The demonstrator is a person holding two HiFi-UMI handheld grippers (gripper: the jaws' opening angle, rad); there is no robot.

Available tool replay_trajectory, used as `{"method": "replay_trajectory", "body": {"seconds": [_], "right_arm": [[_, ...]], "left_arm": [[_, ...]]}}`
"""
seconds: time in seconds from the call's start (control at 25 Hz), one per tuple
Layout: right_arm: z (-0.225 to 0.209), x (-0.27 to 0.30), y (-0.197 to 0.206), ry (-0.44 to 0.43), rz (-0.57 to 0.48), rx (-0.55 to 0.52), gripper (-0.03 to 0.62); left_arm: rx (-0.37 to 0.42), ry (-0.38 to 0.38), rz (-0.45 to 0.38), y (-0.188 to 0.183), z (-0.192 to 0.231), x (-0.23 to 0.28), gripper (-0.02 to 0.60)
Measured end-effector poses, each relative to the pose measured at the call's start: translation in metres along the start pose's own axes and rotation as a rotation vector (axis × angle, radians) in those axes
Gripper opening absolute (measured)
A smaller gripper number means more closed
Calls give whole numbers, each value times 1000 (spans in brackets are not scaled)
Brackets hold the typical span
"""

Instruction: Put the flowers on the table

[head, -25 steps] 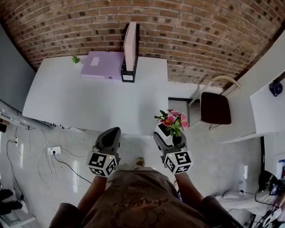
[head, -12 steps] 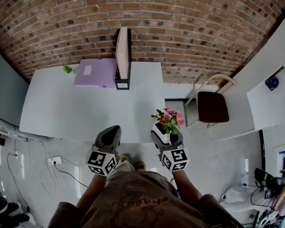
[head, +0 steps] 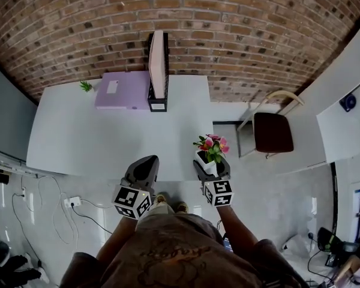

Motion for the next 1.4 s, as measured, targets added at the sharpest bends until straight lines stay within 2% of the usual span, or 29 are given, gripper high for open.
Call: {"method": "replay_trajectory", "body": {"seconds": [0.2,0.72,1.4], "right_arm": [[-8,17,25,50,71,5,347],[-15,48,76,100,196,21,346],[-17,43,97,138,200,23,347]], "left_arm": [[-5,6,12,0,5,-1,21],[-23,-1,49,9,13,-1,21],[-46,10,71,14,13,1,21]]}}
Point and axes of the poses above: the fingertips, and each gripper's own axes: x forward along the fingers, z to its left, y out of its underside, the point moved 8 cm from there along -x, backward along the fingers, and after that the axes turned 6 degrees about z, right-handed, at the moved point
